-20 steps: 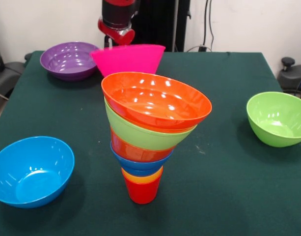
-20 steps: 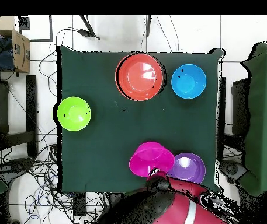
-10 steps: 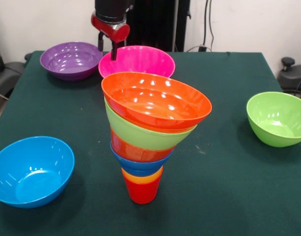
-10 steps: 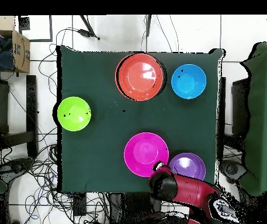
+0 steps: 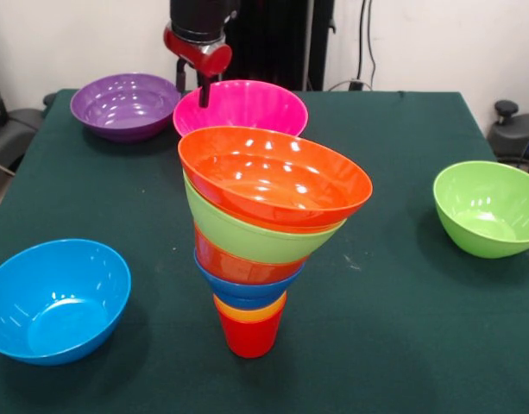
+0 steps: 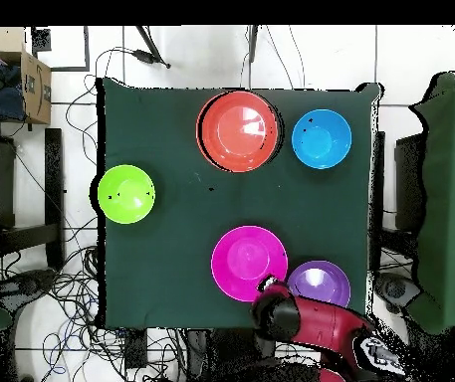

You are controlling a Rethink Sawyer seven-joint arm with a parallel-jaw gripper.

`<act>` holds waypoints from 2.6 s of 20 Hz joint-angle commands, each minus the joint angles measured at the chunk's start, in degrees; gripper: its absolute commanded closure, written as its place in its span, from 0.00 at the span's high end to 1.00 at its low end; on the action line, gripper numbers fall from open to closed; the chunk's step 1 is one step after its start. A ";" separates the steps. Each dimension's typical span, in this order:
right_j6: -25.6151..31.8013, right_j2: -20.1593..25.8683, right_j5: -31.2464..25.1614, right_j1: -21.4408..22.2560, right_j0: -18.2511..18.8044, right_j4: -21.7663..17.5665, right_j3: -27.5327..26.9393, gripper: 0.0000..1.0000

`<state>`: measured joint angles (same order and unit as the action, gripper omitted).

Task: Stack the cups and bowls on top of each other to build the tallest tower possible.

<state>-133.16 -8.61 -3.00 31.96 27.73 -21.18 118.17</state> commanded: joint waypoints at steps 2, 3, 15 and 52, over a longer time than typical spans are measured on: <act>-5.11 8.10 -1.85 -4.33 -0.94 3.51 -2.82 1.00; -5.81 7.38 -2.43 -4.51 -1.74 4.25 -2.64 1.00; -7.13 3.98 3.21 -8.61 -4.20 4.99 -2.41 1.00; 1.56 10.89 -20.24 10.40 -0.48 6.92 -3.82 0.00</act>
<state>-133.16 -4.86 -13.16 38.70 26.63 -17.36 118.22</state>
